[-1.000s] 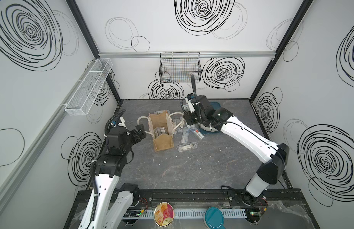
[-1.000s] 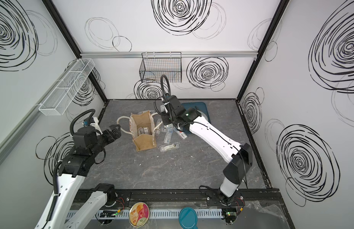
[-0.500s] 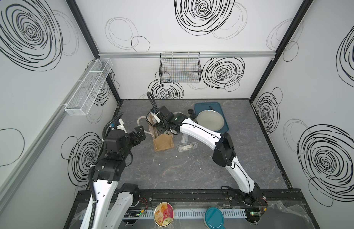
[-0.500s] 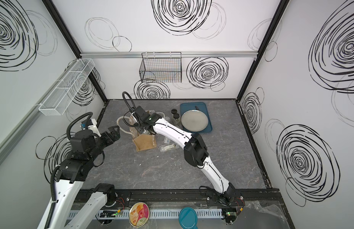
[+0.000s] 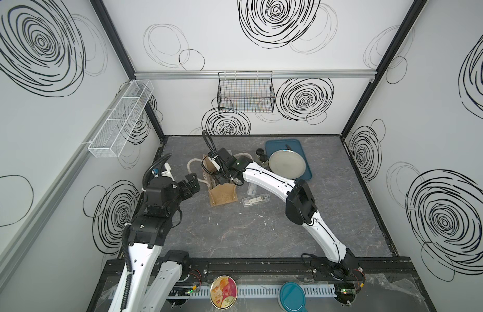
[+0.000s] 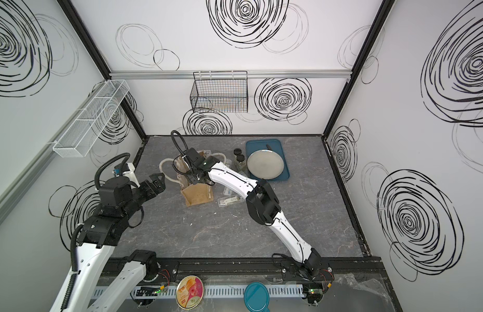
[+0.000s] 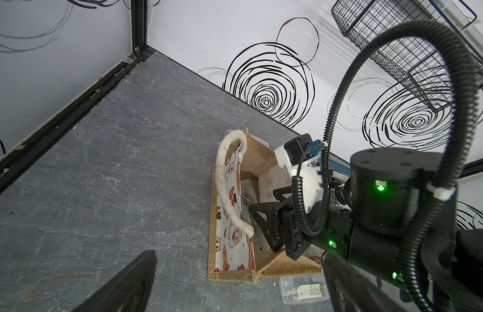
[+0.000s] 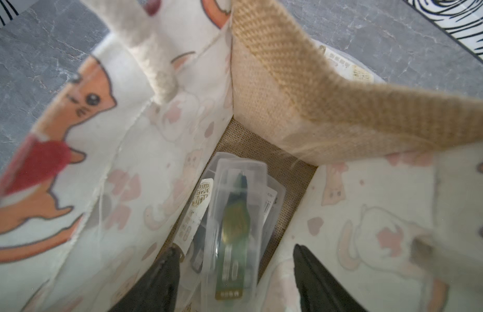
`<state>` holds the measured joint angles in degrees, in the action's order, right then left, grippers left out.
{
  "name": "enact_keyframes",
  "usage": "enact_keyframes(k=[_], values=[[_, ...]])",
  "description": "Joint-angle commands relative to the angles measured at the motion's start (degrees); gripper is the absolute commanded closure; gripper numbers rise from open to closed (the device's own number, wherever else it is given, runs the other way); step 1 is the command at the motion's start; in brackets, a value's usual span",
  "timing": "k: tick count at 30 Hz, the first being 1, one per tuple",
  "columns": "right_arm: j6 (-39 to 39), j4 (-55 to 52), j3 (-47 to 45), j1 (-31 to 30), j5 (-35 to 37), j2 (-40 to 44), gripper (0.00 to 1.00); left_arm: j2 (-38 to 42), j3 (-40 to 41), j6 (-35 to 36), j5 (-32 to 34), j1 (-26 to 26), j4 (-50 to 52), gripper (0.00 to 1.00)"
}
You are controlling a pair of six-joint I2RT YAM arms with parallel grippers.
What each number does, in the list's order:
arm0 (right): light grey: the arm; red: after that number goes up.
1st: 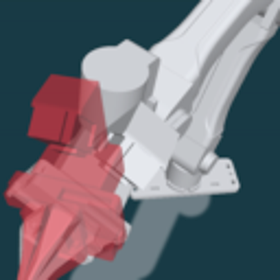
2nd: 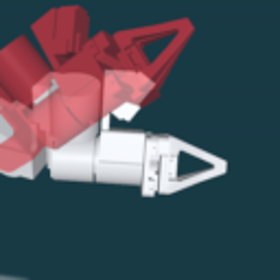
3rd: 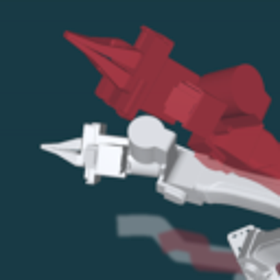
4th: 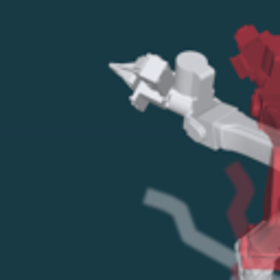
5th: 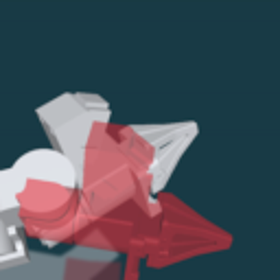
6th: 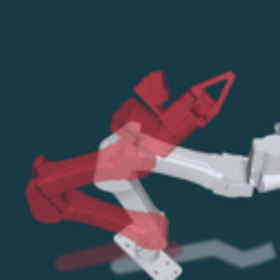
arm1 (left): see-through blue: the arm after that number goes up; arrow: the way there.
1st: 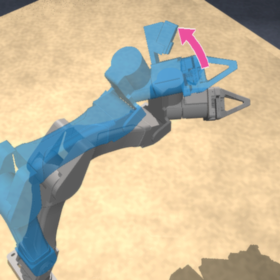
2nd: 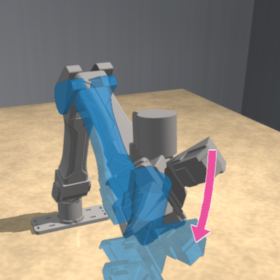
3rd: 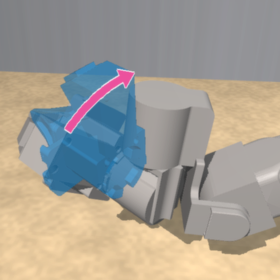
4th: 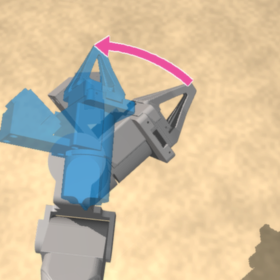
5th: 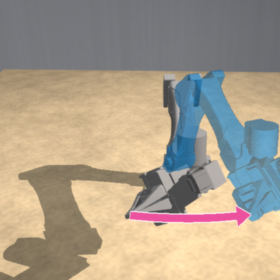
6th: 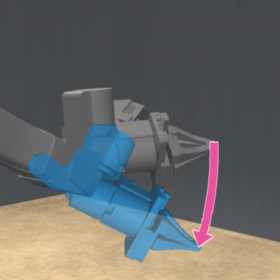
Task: Put the compass set into the canvas bag
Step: Place the compass set in the canvas bag, then adjust the compass set at the center of the board.
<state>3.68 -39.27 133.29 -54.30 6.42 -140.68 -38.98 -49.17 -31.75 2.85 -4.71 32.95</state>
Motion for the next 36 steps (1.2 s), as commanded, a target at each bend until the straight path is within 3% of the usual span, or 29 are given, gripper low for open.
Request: enact_keyframes(k=[1,8,13,17,22,26,29,32,36], values=[[0.68,-0.14,1.38,0.22,-0.35,3.95,0.23,-0.97,-1.64,-0.34,0.42,-1.07,-1.46,0.01],[-0.87,-1.95,0.05,0.77,-0.37,13.24,0.18,-4.06,-5.86,-0.15,3.95,-5.0,-0.69,0.01],[-0.78,-1.89,-6.0,1.89,0.88,22.05,0.18,-5.78,-7.86,-0.33,7.76,-9.97,-0.61,0.01],[-0.28,-1.38,-16.14,2.89,4.9,30.91,0.19,-7.05,-8.97,-0.42,10.9,-14.05,-0.39,0.01],[2.46,1.21,-38.76,4.95,10.18,45.75,0.19,-8.2,-9.37,-0.95,13.87,-17.84,-0.65,0.01],[5.17,5.87,-58.73,10.14,6.24,58.1,0.19,-8.81,-9.38,-1.26,15.47,-20.03,-1.13,0.01],[2.57,10.15,-70.64,13.25,0.39,63.73,0.19,-8.75,-8.94,-1.12,16.3,-20.63,-1.21,0.01],[0.59,14.27,-77.86,14.94,-3.22,64.1,0.19,-8.55,-8.33,-1.04,16.47,-20.52,-1.39,0.01],[-4.88,16.65,-78.78,15.02,-9.99,58.23,0.18,-8.2,-7.71,-0.95,16.79,-20.51,-1.16,0.01]])
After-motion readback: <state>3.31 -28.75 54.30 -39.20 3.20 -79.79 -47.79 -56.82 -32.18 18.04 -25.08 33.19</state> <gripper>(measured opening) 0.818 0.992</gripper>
